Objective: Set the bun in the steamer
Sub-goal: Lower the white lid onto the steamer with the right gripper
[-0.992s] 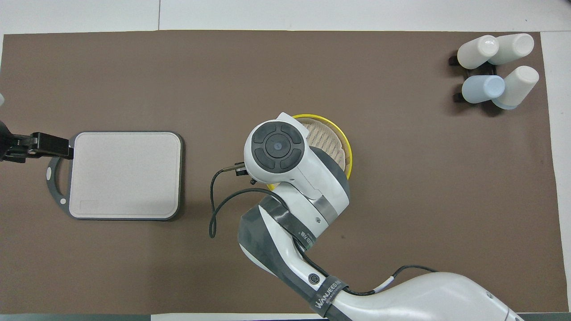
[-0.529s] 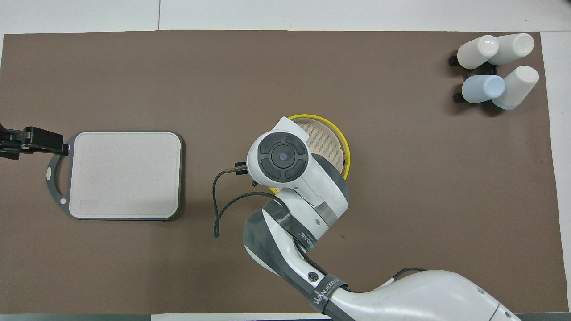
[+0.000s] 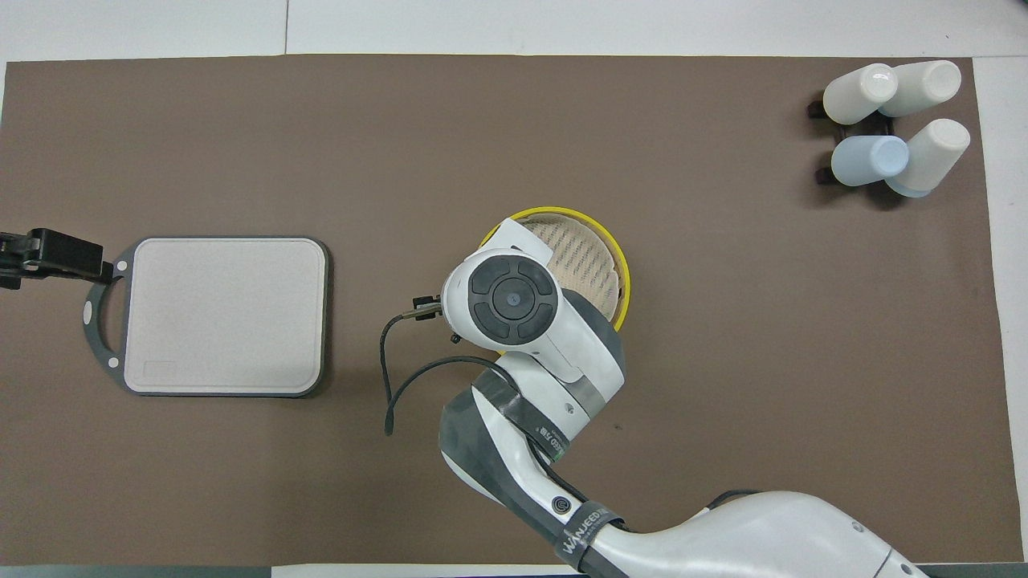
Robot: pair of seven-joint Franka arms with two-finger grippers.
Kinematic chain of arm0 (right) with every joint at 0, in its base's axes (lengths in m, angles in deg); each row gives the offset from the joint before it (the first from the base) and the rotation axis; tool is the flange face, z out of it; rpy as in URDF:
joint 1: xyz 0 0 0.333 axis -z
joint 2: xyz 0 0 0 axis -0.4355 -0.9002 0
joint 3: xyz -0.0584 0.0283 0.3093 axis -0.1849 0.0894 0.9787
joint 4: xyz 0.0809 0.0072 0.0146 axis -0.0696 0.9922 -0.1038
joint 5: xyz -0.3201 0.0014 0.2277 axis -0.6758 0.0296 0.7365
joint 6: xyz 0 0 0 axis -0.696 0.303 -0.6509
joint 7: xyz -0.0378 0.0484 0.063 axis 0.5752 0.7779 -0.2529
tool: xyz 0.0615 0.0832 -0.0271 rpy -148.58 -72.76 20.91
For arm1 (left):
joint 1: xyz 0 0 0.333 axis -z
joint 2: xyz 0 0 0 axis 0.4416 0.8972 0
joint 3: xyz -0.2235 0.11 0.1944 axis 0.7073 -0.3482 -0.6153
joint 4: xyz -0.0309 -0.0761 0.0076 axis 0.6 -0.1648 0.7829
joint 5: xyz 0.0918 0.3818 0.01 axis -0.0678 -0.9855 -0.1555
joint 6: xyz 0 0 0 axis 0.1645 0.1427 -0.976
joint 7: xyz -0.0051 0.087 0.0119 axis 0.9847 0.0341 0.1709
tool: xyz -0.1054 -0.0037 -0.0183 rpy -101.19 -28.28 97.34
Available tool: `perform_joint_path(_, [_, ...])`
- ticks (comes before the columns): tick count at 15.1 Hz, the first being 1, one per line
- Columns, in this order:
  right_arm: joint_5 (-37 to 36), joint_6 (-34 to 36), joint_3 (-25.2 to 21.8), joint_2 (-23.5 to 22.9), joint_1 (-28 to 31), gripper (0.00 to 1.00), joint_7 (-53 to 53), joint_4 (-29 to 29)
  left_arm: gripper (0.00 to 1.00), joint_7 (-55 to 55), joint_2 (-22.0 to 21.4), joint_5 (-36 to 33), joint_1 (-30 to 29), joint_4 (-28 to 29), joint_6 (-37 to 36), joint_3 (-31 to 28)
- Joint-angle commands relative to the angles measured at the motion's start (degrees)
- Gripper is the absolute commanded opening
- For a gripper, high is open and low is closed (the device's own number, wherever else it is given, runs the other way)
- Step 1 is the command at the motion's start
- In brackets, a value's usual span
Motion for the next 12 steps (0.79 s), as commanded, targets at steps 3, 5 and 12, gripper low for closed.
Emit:
perform_joint_path(3, [0.1,10.7,0.0,0.5,1.1,0.72,-0.1,-6.9,1.0,-1.0,1.6,-1.0,-0.6,-3.5,-2.8,0.6])
perform_joint_path(5, [0.1,19.0,-0.2,0.6,4.5,0.85,-2.3,-12.1,1.0,-1.0,1.5,-1.0,-0.7,-3.2,-2.5,0.6])
perform_joint_path(12, [0.3,39.4,-0.3,14.1,22.3,1.0,-12.7,-9.4,1.0,-2.1,0.8,-1.0,-0.7,-1.2,-1.4,0.5])
